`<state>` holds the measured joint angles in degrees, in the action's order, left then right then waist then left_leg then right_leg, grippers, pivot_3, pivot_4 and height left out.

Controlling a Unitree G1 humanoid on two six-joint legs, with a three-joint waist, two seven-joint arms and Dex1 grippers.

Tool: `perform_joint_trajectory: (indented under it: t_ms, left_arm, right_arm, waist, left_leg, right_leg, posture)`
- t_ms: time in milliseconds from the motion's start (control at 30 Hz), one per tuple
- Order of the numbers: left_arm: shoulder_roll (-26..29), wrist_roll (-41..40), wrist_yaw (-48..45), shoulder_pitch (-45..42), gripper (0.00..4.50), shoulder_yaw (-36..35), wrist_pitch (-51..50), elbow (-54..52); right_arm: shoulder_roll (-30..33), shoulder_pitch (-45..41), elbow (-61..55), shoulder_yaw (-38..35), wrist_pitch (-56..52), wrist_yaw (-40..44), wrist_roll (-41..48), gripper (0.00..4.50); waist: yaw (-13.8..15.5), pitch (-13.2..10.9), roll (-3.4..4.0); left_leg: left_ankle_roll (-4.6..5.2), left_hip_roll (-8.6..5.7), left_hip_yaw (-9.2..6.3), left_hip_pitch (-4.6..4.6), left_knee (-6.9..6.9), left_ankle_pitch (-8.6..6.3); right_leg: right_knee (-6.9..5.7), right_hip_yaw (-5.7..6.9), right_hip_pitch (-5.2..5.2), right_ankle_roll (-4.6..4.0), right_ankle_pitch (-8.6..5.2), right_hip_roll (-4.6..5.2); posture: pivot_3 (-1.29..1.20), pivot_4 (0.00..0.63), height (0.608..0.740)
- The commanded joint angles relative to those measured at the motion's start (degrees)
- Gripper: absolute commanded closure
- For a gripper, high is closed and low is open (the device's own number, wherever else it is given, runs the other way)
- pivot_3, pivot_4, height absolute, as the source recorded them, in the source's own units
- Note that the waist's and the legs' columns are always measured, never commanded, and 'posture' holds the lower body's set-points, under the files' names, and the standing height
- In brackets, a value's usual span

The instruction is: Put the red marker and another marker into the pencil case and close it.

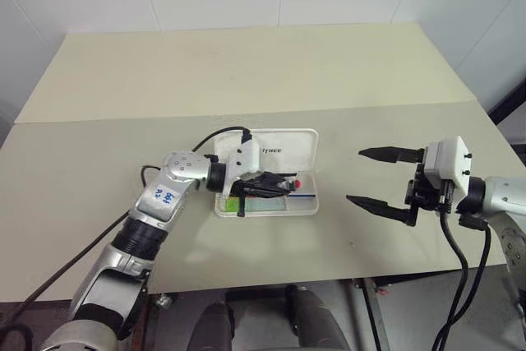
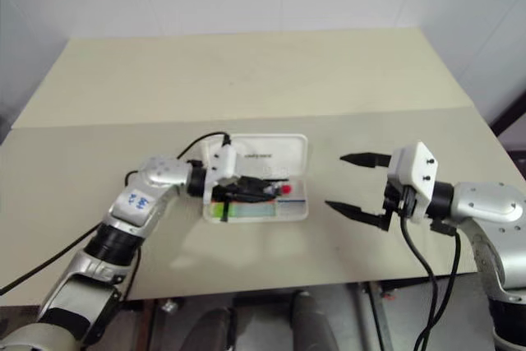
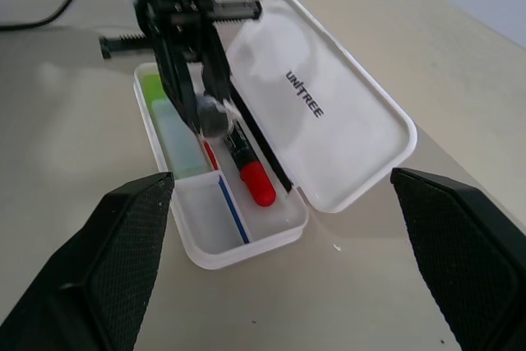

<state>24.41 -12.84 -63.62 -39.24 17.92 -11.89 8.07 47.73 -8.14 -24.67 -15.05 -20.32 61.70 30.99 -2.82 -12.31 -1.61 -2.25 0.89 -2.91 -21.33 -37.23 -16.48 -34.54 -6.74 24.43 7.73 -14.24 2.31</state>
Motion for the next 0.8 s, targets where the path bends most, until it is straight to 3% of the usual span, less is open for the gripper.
perform_joint_trajectory:
  t_ms: [33, 700, 733, 800]
  left_arm:
    - [-1.81, 1.43, -0.87, -2.56, 4.1, 0.71, 2.1, 1.96]
    - [-7.85, 6.73, 0.08, -4.81, 4.1, 2.31, 3.08, 10.94]
    - [-8.37, 6.91, 0.55, -4.99, 3.38, 2.15, 3.38, 11.51]
    - [-9.23, 6.63, 0.17, -5.19, 2.84, 2.12, 3.76, 11.87]
  right_arm:
    - [0.87, 1.52, -3.93, -3.16, -0.93, -1.92, 1.75, 0.0]
    - [0.23, 5.11, -8.26, -5.22, -1.32, -7.12, 3.27, 0.0]
    - [0.31, 5.08, -8.28, -5.35, -1.33, -7.12, 3.33, 0.0]
    - [0.43, 4.95, -8.27, -5.5, -1.38, -7.17, 3.4, 0.0]
  waist:
    - [0.04, 0.0, 0.0]
    - [0.34, -0.01, -0.03]
    - [0.38, -0.01, -0.03]
    - [0.6, -0.01, -0.03]
  left_leg:
    - [0.01, -0.01, 0.0, -0.01, -0.01, 0.0]
    - [0.03, -0.02, 0.04, -0.01, -0.01, 0.01]
    - [0.03, -0.02, 0.04, -0.01, -0.01, 0.02]
    - [0.03, -0.02, 0.05, -0.01, 0.0, 0.01]
  right_leg:
    - [0.01, -0.01, -0.01, 0.0, 0.0, 0.01]
    - [0.09, -0.07, -0.03, 0.05, 0.01, 0.0]
    - [0.09, -0.07, -0.03, 0.05, 0.01, 0.0]
    - [0.09, -0.08, -0.03, 0.05, 0.01, 0.0]
  posture:
    - [0.0, 0.15, 0.74]
    - [0.0, 0.15, 0.74]
    - [0.0, 0.15, 0.74]
    - [0.0, 0.15, 0.74]
